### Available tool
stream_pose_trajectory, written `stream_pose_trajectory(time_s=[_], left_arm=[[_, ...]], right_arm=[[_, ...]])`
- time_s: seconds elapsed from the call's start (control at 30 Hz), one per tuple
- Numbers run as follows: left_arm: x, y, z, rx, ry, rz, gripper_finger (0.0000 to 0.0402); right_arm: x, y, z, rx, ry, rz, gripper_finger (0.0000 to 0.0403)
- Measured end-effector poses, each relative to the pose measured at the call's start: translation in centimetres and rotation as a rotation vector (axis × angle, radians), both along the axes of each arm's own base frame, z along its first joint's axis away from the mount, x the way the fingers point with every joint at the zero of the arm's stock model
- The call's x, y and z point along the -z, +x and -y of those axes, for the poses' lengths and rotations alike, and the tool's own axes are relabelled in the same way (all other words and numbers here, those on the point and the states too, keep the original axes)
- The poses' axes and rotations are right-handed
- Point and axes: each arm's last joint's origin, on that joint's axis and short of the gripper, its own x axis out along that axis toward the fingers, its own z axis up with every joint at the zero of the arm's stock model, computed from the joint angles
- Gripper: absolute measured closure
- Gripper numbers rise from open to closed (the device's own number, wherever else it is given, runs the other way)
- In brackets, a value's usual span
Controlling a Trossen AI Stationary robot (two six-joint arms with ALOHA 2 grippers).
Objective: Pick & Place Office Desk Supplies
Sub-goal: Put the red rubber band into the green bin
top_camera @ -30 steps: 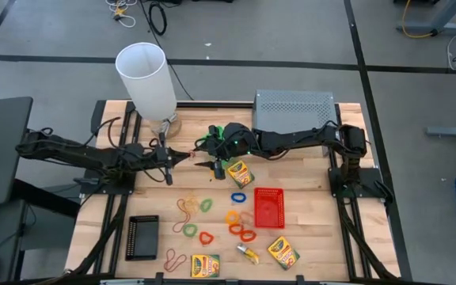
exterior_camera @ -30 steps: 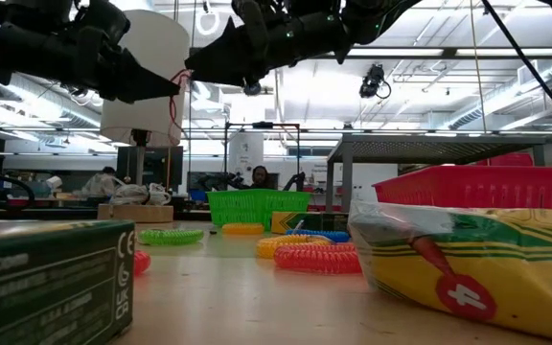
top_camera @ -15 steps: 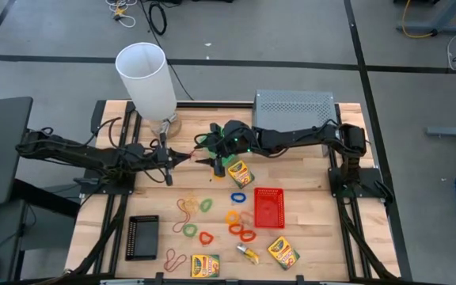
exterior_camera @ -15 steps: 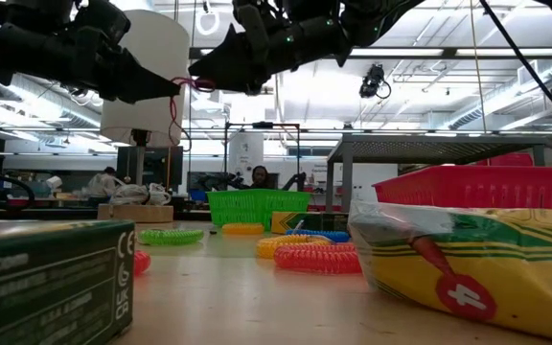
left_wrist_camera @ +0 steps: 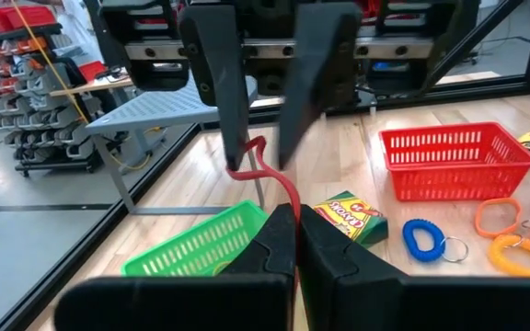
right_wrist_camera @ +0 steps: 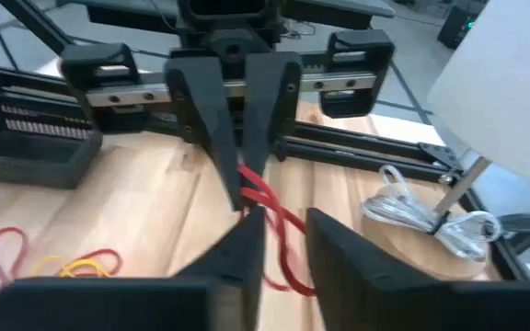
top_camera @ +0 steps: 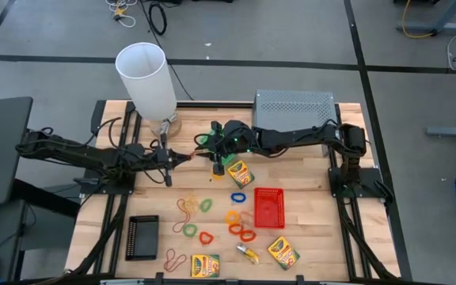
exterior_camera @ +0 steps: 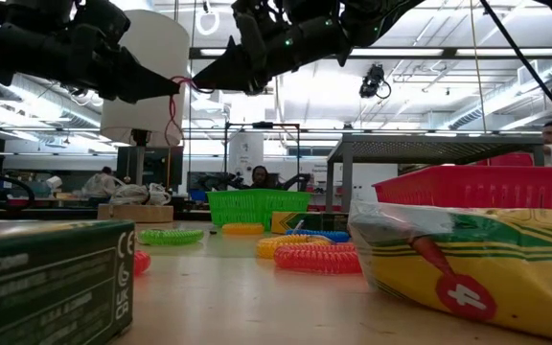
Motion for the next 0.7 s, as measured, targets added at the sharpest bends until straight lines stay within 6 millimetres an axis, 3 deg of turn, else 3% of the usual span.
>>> stream_pose_trajectory(time_s=[0.13, 0.47, 0.7], left_arm=[[0.0, 0.0, 0.0, 0.001, 0.0, 0.0, 0.04], [0.01, 0.04, 0.19, 0.066, -0.013, 0.001, 0.0394], [0.0, 0.03, 0.16, 0.052, -0.055, 0.01, 0.0325]], right_arm=[[0.0, 0.0, 0.01, -0.002, -0.02, 0.0, 0.0391], [0.13, -0.05, 0.01, -0.007, -0.03, -0.014, 0.0399], [0.13, -0.05, 0.01, -0.008, -0.033, -0.014, 0.0401]])
